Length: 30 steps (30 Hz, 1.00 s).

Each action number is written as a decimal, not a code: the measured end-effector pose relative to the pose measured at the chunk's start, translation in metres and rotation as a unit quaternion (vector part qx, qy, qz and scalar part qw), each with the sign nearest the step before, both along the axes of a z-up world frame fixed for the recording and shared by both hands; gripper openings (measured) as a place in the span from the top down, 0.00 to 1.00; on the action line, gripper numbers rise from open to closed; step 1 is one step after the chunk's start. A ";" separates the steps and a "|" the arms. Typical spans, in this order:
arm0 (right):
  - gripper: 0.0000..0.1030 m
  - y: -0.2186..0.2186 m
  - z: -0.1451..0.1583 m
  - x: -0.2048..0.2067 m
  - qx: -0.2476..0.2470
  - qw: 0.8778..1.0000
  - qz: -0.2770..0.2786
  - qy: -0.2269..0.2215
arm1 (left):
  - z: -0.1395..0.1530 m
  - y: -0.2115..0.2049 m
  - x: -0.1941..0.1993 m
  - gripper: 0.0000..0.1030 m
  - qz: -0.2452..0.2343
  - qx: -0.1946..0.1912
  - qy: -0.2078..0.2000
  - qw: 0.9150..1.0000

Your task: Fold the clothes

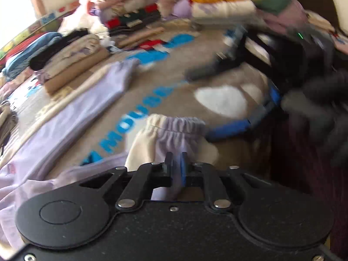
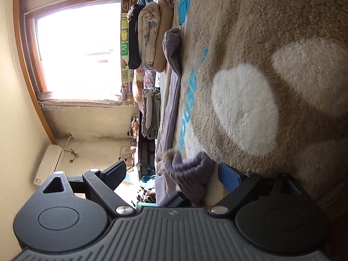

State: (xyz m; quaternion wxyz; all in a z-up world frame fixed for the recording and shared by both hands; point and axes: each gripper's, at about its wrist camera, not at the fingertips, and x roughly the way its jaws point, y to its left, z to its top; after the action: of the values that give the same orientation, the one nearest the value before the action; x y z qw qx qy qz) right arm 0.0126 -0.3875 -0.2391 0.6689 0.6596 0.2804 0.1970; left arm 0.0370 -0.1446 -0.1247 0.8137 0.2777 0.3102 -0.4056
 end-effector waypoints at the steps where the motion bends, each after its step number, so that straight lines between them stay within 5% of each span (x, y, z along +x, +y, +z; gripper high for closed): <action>1: 0.12 0.000 0.000 -0.001 0.000 1.000 0.000 0.000 | 0.003 0.004 -0.004 0.89 -0.004 -0.006 0.007 1.000; 5: 0.14 0.000 0.000 -0.001 -0.002 1.000 0.002 0.001 | 0.021 0.022 -0.009 0.86 -0.001 -0.039 0.017 0.999; 7: 0.14 0.001 0.000 0.000 -0.005 1.000 0.003 0.002 | 0.031 0.028 0.000 0.64 0.030 -0.053 -0.002 0.998; 9: 0.14 0.002 0.001 0.000 -0.013 1.000 0.005 0.002 | 0.033 0.031 0.018 0.55 0.055 -0.062 -0.006 0.997; 16: 0.14 0.007 0.006 -0.003 -0.037 0.999 0.013 -0.002 | 0.007 0.011 0.068 0.55 0.041 -0.023 0.029 0.999; 18: 0.14 0.006 0.005 -0.004 -0.035 0.999 0.012 -0.001 | 0.000 0.006 0.071 0.61 0.029 -0.017 0.047 0.998; 19: 0.14 0.006 0.005 -0.005 -0.034 0.999 0.012 -0.001 | 0.000 0.005 0.068 0.85 0.018 -0.020 0.055 0.998; 20: 0.14 0.005 0.005 -0.006 -0.033 0.999 0.013 -0.001 | 0.002 0.004 0.061 0.91 0.008 -0.021 0.050 0.998; 23: 0.14 0.005 0.003 -0.007 -0.029 0.999 0.015 -0.001 | 0.005 0.005 0.030 0.91 -0.033 -0.018 0.037 0.999; 30: 0.15 0.006 0.004 -0.008 -0.034 0.999 0.017 0.002 | 0.004 0.031 -0.013 0.91 -0.088 -0.036 0.093 0.991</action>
State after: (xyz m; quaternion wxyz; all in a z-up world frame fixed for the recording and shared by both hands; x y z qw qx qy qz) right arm 0.0045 -0.3816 -0.2351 0.6871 0.6320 0.2992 0.1972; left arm 0.0237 -0.1132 -0.1206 0.7518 0.2353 0.3443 -0.5107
